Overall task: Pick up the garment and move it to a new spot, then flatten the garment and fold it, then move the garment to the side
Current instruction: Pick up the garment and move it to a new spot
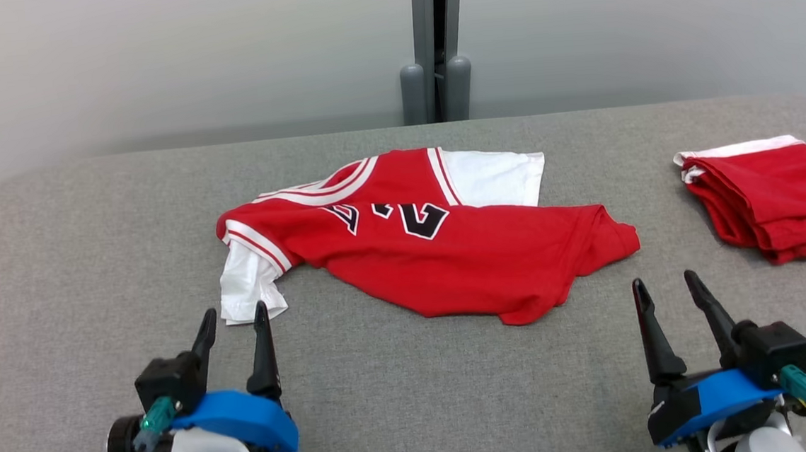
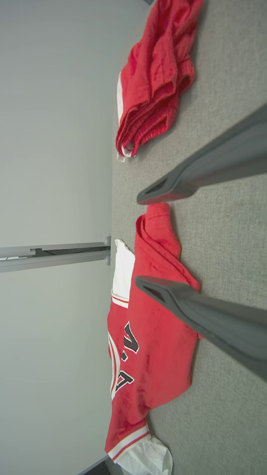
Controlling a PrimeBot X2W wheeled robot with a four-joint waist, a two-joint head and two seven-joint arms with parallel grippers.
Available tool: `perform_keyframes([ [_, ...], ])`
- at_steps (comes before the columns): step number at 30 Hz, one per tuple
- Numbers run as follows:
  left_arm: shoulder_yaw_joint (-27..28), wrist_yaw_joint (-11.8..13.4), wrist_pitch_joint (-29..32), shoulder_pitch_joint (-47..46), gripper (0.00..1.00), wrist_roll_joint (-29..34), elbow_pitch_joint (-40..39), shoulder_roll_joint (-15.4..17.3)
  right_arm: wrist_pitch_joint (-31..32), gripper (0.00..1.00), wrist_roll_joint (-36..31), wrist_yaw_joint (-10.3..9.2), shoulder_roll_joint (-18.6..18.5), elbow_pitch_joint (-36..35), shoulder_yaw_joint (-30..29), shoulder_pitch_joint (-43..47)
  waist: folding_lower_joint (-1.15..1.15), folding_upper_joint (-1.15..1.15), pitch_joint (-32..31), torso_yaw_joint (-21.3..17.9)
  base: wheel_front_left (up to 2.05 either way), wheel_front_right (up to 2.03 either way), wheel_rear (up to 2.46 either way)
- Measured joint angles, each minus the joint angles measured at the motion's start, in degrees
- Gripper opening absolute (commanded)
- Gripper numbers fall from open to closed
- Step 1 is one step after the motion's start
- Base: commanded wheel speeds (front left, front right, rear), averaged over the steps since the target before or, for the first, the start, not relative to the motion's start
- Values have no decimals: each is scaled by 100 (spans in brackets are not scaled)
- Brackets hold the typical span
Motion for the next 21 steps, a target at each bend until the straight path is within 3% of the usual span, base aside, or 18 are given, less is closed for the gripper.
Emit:
perform_keyframes([
  [10,504,12,0,905,100,301,-678,-281,0,100,261,0,0,31,172,364,0,0,-218,51,0,0,0],
  [21,694,-124,-1,1031,100,531,-756,-410,0,100,243,0,0,129,204,379,0,0,-259,99,0,0,0],
])
